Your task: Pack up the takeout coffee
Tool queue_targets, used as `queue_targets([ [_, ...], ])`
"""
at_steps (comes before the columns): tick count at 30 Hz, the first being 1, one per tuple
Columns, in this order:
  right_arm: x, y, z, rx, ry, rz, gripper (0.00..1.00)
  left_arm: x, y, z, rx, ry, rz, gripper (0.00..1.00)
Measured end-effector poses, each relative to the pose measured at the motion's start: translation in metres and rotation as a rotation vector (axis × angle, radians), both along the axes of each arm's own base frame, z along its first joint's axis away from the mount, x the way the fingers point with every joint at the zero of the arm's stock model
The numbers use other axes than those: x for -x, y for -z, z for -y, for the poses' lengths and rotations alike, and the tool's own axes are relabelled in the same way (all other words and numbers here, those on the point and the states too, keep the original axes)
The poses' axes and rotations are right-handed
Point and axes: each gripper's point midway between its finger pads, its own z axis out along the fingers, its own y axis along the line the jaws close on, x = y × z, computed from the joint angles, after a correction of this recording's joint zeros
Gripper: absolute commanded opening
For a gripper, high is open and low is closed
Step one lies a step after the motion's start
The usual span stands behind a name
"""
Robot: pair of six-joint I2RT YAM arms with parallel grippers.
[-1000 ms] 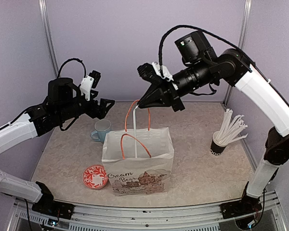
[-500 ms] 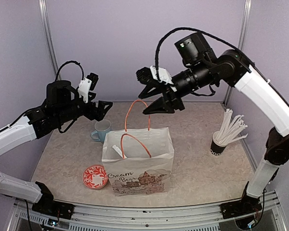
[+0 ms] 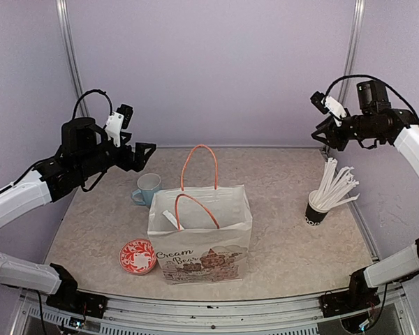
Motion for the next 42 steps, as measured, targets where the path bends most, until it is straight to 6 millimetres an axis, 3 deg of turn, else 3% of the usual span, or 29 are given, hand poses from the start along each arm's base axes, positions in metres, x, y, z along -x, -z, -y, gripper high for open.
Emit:
queue_targets([
  [5,-0.004,0.032,0.06,-0.005,0.19,-0.08,0.32,-0.002,-0.002,-0.003,0.026,0.014,-0.004,0.95],
  [10,0.009,0.033,0.077,0.018,0.249,-0.07,0.3,-0.001,-0.003,-0.001,0.037,0.034,-0.008,0.95],
  [27,0.023,0.064,0.083,0.09,0.237,-0.181,0.28,-0.001,0.0,0.003,0.05,0.068,-0.025,0.94],
  [35,0.019,0.084,0.082,0.107,0.221,-0.236,0.24,-0.001,0.001,0.003,0.055,0.069,-0.032,0.93],
  [42,0.018,0.092,0.083,0.123,0.213,-0.251,0.06,-0.001,0.002,0.004,0.058,0.073,-0.036,0.93],
])
